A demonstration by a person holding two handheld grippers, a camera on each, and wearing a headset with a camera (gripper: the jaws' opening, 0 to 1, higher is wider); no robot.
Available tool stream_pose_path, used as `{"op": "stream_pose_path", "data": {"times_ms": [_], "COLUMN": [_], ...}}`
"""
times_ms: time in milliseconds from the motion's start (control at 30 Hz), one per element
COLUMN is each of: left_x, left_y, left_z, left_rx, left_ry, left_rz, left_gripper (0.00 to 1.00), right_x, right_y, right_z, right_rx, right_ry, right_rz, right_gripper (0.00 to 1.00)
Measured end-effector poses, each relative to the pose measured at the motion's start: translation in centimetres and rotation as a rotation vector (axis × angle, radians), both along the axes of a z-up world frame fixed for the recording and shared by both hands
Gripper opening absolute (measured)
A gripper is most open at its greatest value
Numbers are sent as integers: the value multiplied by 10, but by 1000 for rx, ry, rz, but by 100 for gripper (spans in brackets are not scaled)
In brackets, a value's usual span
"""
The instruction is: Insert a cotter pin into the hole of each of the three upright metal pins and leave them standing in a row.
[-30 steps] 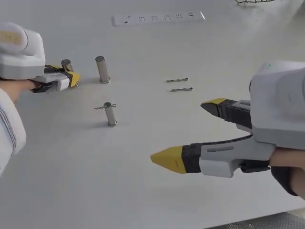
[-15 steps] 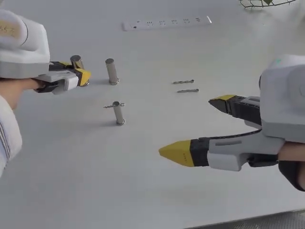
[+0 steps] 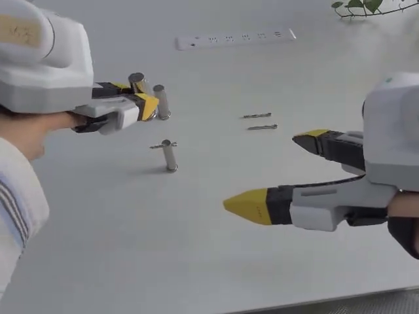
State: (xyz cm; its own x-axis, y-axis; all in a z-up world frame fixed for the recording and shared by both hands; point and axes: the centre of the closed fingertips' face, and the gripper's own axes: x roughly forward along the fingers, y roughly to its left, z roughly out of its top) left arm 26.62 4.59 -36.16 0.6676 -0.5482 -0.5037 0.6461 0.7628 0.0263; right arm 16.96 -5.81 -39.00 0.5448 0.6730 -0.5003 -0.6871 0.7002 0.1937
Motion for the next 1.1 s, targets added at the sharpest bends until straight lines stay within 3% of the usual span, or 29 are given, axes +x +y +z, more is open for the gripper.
{"op": "stream_pose_path", "data": {"times_ms": [233, 433, 567, 700, 833, 1100], "left_x": [-24, -40, -45, -51, -55, -59], "left_y": [-35, -58, -64, -66, -67, -65], "left_z": [-13, -38, -51, -64, -75, -91], "left_rx": [-1, 7, 11, 66, 49, 78], "left_ry": [22, 62, 87, 89, 121, 155], "left_rz": [-64, -145, -147, -154, -122, -69], "left_gripper": [9, 9, 9, 9, 9, 9], "right_x": [0, -2, -6, -7, -9, -10], "right_y": [-2, -5, -6, -6, -7, -8], "right_z": [-1, -4, -8, -9, -11, -14], "right_rx": [1, -7, -6, -11, -8, 3], "right_ry": [2, 16, 29, 30, 38, 48], "right_rz": [0, 1, 4, 2, 1, -3], "right_gripper": [91, 91, 91, 90, 90, 88]}}
